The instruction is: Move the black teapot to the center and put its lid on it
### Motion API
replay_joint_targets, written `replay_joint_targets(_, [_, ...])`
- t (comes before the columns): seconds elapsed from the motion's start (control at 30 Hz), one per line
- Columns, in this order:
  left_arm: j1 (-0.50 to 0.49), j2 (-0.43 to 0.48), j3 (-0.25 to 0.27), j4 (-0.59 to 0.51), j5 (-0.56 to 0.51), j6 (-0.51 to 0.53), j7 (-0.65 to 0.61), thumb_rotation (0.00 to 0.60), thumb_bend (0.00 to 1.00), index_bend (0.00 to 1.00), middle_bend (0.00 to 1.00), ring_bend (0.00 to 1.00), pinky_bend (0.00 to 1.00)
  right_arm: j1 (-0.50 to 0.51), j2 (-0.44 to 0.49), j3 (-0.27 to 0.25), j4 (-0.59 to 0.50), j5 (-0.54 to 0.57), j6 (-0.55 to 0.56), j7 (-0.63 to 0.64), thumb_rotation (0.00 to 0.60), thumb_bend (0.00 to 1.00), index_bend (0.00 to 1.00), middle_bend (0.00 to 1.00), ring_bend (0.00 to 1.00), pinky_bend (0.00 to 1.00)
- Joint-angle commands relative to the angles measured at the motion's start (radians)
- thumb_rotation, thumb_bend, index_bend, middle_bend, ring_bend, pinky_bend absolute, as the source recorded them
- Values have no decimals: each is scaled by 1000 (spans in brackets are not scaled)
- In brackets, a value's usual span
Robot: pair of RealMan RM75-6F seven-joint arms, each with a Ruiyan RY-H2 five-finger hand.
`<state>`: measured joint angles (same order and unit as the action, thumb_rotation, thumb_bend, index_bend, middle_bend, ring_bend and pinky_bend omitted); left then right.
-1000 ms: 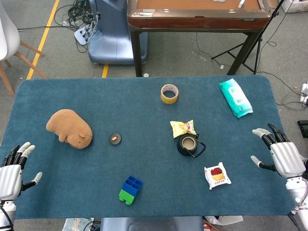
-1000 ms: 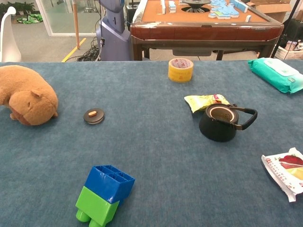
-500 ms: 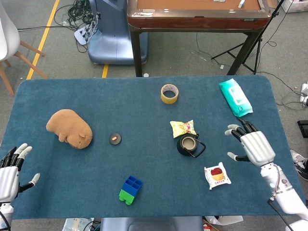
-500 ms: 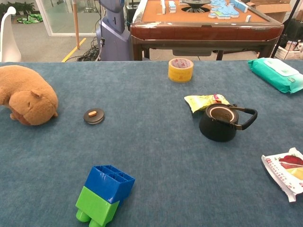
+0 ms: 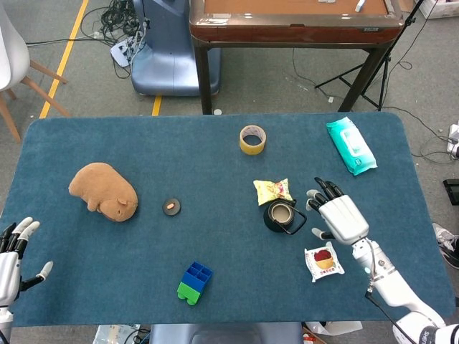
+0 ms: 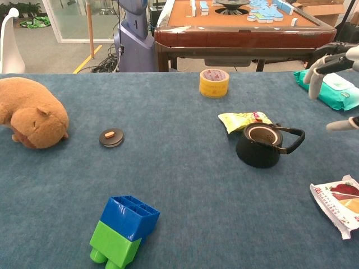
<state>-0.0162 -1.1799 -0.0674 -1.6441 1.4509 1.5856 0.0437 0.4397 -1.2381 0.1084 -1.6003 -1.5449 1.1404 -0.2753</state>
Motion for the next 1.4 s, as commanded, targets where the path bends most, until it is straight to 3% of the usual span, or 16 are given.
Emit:
replay_joint_targets(0.03, [2,0,-1,2,0,2,-4,600,215,158,103,39,106,13,-31,-10,28,8,-16,-31,600,121,439,277,57,139])
replay_joint_targets(0.7, [17,-1,-1,17,2,10,-30,600,215,158,103,39,106,78,-210,-24,208,40,-70,-119,600,132,439,277,56,139])
replay_joint_targets(1.1, [24,-1,-3,23,-2,12,-47,600,215,160,103,39,106,112,-265,-16,266,39,-69,-80,600,369,478,311,57,139])
replay_joint_targets(1.4, [27,-1,-5,23,-1,15,-49,600,215,160,103,39,106,124,-276,-16,278,35,-58,-43,600,409,589,373,73,139])
